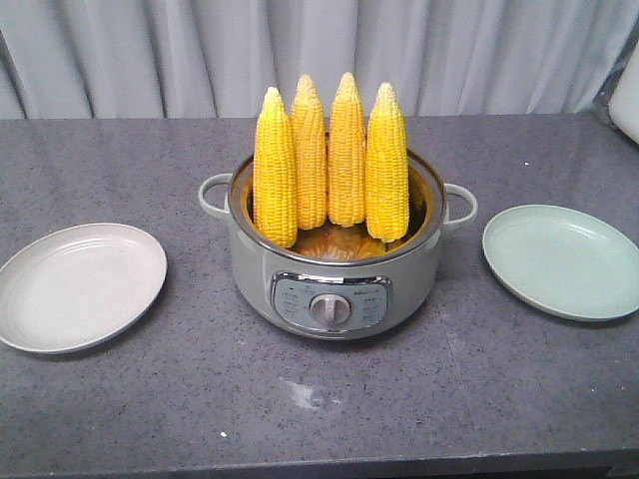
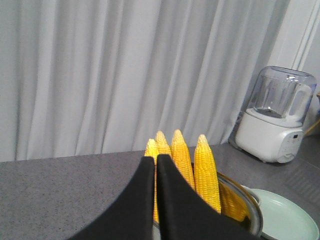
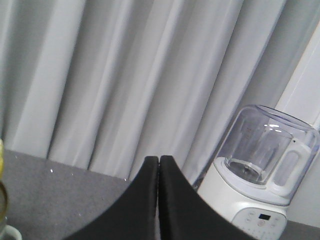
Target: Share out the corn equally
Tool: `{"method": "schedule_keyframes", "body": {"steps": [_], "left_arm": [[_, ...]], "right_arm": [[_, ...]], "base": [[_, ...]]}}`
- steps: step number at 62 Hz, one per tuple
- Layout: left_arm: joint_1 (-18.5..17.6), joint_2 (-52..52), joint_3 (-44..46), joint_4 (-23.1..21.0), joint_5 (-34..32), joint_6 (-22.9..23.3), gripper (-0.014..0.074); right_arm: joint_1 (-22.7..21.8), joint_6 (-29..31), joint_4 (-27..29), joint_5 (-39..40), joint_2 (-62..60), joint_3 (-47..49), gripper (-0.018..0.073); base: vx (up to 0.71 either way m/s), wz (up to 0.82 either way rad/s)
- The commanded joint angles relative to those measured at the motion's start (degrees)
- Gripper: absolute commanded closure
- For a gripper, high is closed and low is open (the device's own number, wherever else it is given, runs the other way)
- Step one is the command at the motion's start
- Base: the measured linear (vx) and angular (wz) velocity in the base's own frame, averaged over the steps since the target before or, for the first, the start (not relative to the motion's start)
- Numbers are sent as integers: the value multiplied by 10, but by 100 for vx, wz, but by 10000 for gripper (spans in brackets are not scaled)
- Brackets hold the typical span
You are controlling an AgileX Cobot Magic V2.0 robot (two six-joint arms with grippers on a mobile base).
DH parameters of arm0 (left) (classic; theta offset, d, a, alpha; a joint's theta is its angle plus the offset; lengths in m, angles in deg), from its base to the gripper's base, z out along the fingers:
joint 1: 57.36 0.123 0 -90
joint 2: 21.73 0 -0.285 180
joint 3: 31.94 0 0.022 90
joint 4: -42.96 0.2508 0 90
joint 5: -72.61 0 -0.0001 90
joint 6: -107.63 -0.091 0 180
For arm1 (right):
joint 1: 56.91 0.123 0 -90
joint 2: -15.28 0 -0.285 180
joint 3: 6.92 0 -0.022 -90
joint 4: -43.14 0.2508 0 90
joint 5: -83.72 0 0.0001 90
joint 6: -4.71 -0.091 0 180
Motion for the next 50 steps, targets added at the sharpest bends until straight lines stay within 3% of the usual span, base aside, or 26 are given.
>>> {"method": "schedule_keyframes", "body": {"steps": [1,6,11,17,23,31,40,50], "left_arm": [[-1,29,20,-53,-1,-17,603],[-1,45,20,-54,10,-17,603],[-1,53,20,-53,16,-17,603],[-1,59,20,-53,16,-17,603],[-1,59,20,-53,17,-19,603],[-1,59,20,-53,19,-43,602],[-1,59,20,-51,22,-51,588],[-1,59,20,-51,26,-51,509]], "right_arm": [[0,34,-6,-16,24,48,561],[0,52,3,-83,47,86,561],[0,80,57,-170,71,139,561],[0,154,158,-299,107,205,561],[0,250,299,-386,141,250,561],[-1,326,406,-370,160,258,558],[-1,357,465,-358,166,258,525],[-1,383,489,-357,166,258,352]], "base": [[0,0],[0,0],[0,0],[0,0],[0,0],[0,0],[0,0],[0,0]]}}
